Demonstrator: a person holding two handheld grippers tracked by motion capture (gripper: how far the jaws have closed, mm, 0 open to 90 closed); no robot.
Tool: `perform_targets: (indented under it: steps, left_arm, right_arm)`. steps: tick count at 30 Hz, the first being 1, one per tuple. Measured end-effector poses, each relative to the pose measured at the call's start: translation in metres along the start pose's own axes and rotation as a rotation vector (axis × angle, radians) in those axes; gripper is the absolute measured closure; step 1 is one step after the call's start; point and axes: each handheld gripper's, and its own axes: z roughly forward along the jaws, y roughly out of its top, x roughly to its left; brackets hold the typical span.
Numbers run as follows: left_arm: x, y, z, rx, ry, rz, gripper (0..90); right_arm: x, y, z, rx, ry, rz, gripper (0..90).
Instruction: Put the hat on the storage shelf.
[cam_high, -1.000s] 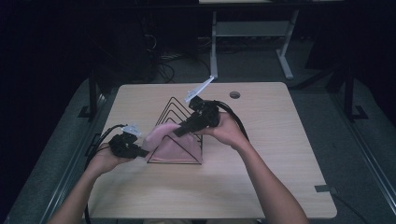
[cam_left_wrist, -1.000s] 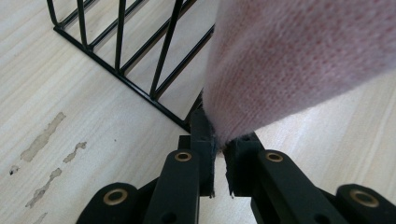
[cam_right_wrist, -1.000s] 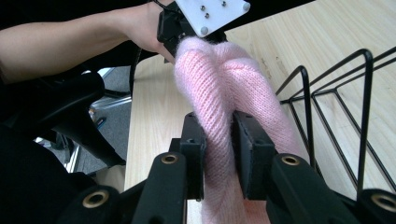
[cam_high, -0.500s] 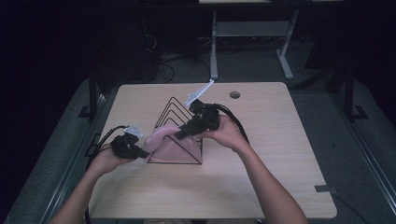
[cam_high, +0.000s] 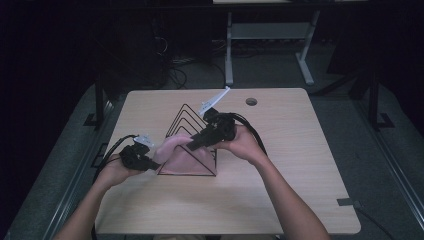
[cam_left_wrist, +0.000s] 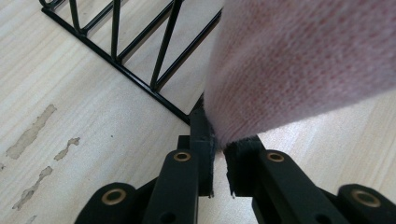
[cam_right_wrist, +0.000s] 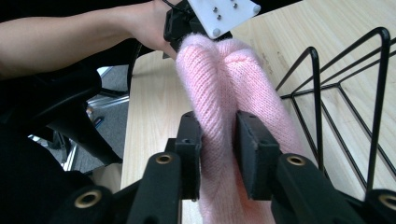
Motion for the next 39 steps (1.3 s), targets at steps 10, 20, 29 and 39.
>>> perform_targets:
  steps: [10, 20, 29, 39]
  left_arm:
    - [-0.001, 0.000, -0.008, -0.031, -0.001, 0.000, 69.3]
    - [-0.005, 0.004, -0.020, -0.045, 0.013, 0.010, 63.7]
    - [-0.005, 0.003, -0.024, -0.052, -0.002, 0.007, 58.9]
    - [-0.006, -0.002, -0.031, -0.074, 0.012, -0.006, 55.3]
  right_arm:
    - [0.005, -0.006, -0.016, -0.065, -0.006, 0.002, 55.5]
    - [0.002, -0.022, -0.040, -0.096, -0.062, 0.040, 44.5]
    - [-0.003, -0.044, -0.061, -0.097, -0.123, 0.097, 40.8]
    - [-0.007, -0.068, -0.074, -0.100, -0.162, 0.142, 38.5]
